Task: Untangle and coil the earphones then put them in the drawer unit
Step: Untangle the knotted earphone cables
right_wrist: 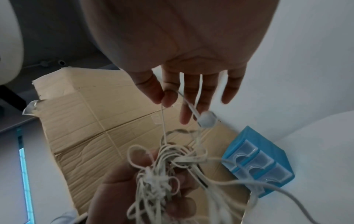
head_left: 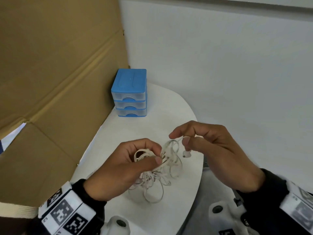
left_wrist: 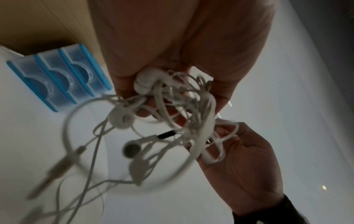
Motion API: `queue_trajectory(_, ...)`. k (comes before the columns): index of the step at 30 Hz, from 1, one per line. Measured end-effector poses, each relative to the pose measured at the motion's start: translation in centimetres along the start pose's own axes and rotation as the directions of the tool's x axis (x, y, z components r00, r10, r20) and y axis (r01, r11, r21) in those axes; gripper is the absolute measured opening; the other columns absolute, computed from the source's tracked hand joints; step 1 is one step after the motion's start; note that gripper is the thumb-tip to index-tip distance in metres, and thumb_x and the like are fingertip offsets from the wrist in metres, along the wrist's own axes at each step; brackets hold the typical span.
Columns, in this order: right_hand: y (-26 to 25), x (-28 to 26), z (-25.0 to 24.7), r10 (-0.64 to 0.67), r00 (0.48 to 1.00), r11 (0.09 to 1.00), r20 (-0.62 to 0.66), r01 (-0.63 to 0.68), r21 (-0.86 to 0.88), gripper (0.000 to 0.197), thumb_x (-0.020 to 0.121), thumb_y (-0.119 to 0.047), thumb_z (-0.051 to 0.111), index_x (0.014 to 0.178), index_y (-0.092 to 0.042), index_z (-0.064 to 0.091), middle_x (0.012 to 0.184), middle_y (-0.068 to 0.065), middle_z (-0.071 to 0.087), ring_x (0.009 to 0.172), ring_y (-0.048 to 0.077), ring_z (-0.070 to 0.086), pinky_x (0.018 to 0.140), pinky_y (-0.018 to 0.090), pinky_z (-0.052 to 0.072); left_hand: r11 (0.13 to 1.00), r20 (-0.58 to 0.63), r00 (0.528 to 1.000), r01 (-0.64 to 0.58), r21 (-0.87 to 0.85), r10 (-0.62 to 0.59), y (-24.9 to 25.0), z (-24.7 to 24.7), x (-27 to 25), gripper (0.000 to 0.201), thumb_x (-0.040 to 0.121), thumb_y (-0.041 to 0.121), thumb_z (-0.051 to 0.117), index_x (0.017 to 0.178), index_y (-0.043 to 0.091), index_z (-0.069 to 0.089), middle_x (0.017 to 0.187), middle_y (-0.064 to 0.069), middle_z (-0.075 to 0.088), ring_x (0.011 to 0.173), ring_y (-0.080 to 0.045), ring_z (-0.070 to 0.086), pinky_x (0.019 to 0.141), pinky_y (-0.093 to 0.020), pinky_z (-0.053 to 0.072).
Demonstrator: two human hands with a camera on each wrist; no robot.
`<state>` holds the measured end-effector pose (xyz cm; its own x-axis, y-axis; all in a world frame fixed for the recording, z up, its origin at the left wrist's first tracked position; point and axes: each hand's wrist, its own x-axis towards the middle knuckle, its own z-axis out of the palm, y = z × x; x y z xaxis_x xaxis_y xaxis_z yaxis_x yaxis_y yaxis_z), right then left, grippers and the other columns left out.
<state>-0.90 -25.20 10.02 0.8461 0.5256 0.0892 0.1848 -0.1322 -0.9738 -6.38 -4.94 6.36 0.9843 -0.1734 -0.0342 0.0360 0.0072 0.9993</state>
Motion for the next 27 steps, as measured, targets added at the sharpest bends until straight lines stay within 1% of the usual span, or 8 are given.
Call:
queue_trajectory(2,-0.1,-0.3,0.3,-0.064,0.998,0.998,0.004,0.064,0.008,0.023,0.082,-0.019,0.058,0.061,-0.027,0.065,0.088,0.007,0.072,0.086,0.024,0.063,0.074,0.02,0.046,1.0,-0.031,0.999,0.013,-0.023,-0.014,0.1,0.0,0.1,0.018,0.066,0.031,0.072,0.075,0.015,0.068,0.074,-0.011,0.058,0.067,-0.018,0.048,0.062,-0.019,0.041)
queue_trajectory(6,0.1,-0.6,1.0,-0.077,0.996,0.996,0.038,0.075,0.038,0.023,0.087,-0.014,0.053,0.071,-0.017,0.069,0.081,0.012,0.071,0.074,0.016,0.06,0.069,0.022,0.045,0.999,-0.097,0.995,0.03,-0.04,-0.034,0.1,-0.1,0.3,0.019,0.062,0.034,0.071,0.072,0.018,0.066,0.068,-0.003,0.054,0.063,-0.012,0.044,0.058,-0.017,0.039)
queue_trajectory(10,0.8,-0.4,1.4,-0.032,0.999,0.999,0.012,0.031,0.041,0.025,0.091,-0.02,0.047,0.072,-0.022,0.064,0.086,0.004,0.074,0.081,0.017,0.064,0.074,0.03,0.05,0.998,-0.141,0.99,-0.026,-0.063,0.017,0.0,-0.2,0.4,0.017,0.067,0.034,0.071,0.075,0.02,0.068,0.064,0.001,0.054,0.06,-0.009,0.046,0.058,-0.014,0.041)
queue_trajectory(14,1.2,-0.2,1.6,0.022,0.999,0.998,0.033,-0.024,0.054,0.025,0.089,-0.025,0.047,0.069,-0.029,0.061,0.093,0.002,0.075,0.089,0.013,0.065,0.074,0.03,0.05,0.985,-0.128,0.991,-0.053,-0.165,0.032,-0.2,-0.2,0.6,0.017,0.072,0.023,0.075,0.081,0.014,0.065,0.063,-0.015,0.055,0.062,-0.031,0.055,0.063,-0.02,0.043)
queue_trajectory(19,0.9,-0.1,1.4,0.026,0.999,0.999,0.046,-0.025,-0.03,0.027,0.091,-0.023,0.046,0.076,-0.001,0.053,0.077,0.01,0.067,0.066,0.001,0.051,0.067,0.012,0.04,0.991,-0.12,0.992,-0.061,-0.119,0.047,0.2,0.2,0.5,0.012,0.078,0.005,0.073,0.075,0.015,0.066,0.068,-0.011,0.062,0.051,-0.006,0.049,0.049,-0.01,0.039)
queue_trajectory(22,0.7,-0.1,1.4,0.028,0.999,0.998,0.017,-0.027,-0.055,0.03,0.093,-0.024,0.046,0.076,-0.001,0.052,0.066,0.007,0.06,0.064,0.007,0.049,0.064,0.013,0.04,0.995,-0.067,0.997,0.02,-0.094,-0.026,0.2,0.8,0.3,0.005,0.083,0.016,0.072,0.086,0.015,0.075,0.081,-0.003,0.074,0.072,-0.008,0.067,0.064,-0.014,0.049)
queue_trajectory(24,0.6,0.0,1.4,0.047,0.999,0.998,-0.011,-0.047,-0.042,0.032,0.1,-0.021,0.046,0.076,0.0,0.05,0.06,0.003,0.055,0.06,0.011,0.047,0.06,0.018,0.04,0.996,-0.014,0.999,0.05,-0.077,-0.051,0.2,0.9,0.1,0.021,0.08,0.033,0.068,0.094,0.019,0.077,0.09,-0.004,0.076,0.083,-0.011,0.069,0.071,-0.017,0.051)
queue_trajectory(27,0.3,0.0,1.3,0.108,0.993,0.994,-0.051,-0.109,-0.022,0.027,0.1,-0.016,0.046,0.077,-0.003,0.05,0.058,0.008,0.055,0.055,0.016,0.043,0.054,0.023,0.038,0.999,0.009,0.999,0.041,-0.003,-0.041,0.4,0.9,-0.1,0.031,0.067,0.035,0.079,0.094,0.02,0.075,0.083,0.002,0.074,0.073,-0.007,0.065,0.067,-0.016,0.05)
